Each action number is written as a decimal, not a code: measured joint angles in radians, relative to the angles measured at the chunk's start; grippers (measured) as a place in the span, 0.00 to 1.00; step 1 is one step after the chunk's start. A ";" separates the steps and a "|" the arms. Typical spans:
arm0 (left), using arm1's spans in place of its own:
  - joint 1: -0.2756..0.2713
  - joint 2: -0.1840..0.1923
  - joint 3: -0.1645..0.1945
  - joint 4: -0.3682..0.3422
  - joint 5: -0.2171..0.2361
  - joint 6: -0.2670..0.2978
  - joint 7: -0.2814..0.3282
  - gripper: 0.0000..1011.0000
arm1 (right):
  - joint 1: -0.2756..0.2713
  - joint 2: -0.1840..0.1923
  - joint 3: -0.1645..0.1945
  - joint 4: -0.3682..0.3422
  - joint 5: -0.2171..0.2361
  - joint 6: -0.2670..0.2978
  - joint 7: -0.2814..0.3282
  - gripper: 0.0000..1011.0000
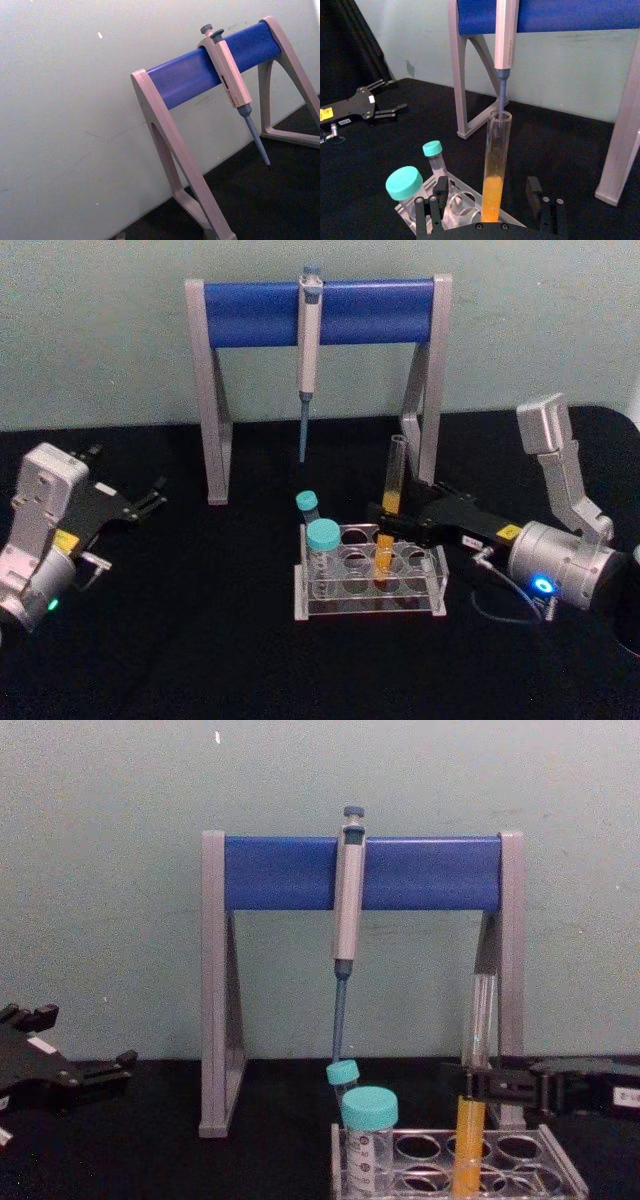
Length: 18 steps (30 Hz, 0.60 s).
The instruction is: Pick up the test tube from the test tube rack, shake it, then place it back into the test tube rack.
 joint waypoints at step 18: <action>0.000 0.000 0.000 0.000 0.000 0.000 0.000 0.99 | 0.060 -0.043 -0.031 0.088 -0.009 -0.022 0.023 0.99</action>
